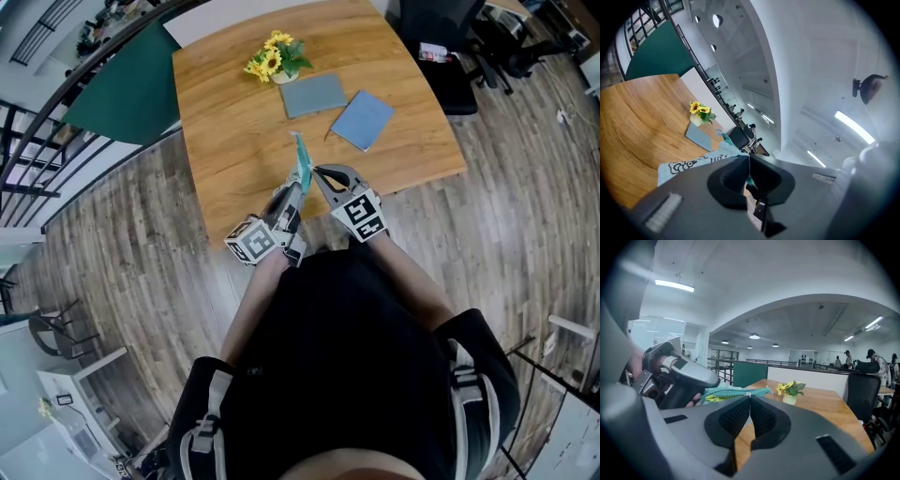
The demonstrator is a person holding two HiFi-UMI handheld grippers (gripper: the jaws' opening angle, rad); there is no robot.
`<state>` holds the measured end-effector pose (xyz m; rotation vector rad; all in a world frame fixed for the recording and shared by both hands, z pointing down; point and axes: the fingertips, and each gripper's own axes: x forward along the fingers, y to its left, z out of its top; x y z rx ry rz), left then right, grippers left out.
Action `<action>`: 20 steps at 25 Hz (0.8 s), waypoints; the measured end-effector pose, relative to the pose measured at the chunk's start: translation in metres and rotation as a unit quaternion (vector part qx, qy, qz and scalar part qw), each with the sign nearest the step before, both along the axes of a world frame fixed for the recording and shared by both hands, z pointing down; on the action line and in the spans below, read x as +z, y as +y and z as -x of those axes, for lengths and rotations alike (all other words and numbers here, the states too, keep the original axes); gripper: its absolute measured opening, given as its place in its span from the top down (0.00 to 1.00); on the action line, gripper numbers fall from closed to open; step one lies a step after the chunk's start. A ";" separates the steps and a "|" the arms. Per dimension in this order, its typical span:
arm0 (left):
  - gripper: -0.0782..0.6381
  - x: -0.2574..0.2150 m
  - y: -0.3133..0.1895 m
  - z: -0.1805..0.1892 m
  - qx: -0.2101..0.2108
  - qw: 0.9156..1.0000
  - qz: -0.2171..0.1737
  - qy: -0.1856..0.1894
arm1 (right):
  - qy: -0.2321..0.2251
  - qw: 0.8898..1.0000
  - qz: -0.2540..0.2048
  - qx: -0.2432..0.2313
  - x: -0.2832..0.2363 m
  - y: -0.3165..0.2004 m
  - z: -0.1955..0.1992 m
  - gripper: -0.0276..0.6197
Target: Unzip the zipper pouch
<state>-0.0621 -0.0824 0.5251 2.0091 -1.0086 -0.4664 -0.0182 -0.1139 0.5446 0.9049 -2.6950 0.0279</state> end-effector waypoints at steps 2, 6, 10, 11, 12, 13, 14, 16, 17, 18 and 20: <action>0.88 0.000 0.002 -0.001 0.005 1.000 -0.002 -0.005 | 0.003 1.000 -0.002 0.005 0.000 -0.003 -0.002 0.95; 0.88 0.001 0.003 0.000 0.005 1.000 -0.001 -0.006 | 0.016 1.000 -0.012 -0.004 -0.001 -0.005 -0.002 0.95; 0.88 -0.002 0.004 -0.002 0.011 1.000 -0.005 -0.010 | 0.012 1.000 -0.006 0.008 0.001 -0.010 -0.005 0.95; 0.88 -0.002 0.004 -0.003 0.013 1.000 -0.006 -0.012 | 0.012 1.000 -0.006 0.010 0.001 -0.011 -0.005 0.95; 0.88 -0.003 0.005 -0.003 0.014 1.000 -0.007 -0.012 | 0.013 1.000 -0.007 0.011 0.000 -0.012 -0.006 0.95; 0.88 -0.003 0.005 -0.004 0.015 1.000 -0.008 -0.013 | 0.013 1.000 -0.007 0.012 0.000 -0.014 -0.006 0.95; 0.88 -0.003 0.005 -0.004 0.016 1.000 -0.008 -0.013 | 0.013 1.000 -0.007 0.013 0.000 -0.015 -0.007 0.95; 0.88 -0.003 0.005 -0.005 0.019 1.000 -0.008 -0.012 | 0.013 1.000 -0.006 0.017 0.001 -0.017 -0.009 0.95; 0.88 -0.003 0.006 -0.006 0.021 1.000 -0.009 -0.012 | 0.012 1.000 -0.006 0.019 0.002 -0.018 -0.010 0.95; 0.88 -0.002 0.006 -0.007 0.023 1.000 -0.009 -0.013 | 0.011 1.000 -0.005 0.022 0.002 -0.019 -0.011 0.95; 0.88 -0.002 0.008 -0.010 0.027 0.999 -0.011 -0.016 | 0.011 1.000 -0.005 0.026 0.003 -0.020 -0.014 0.95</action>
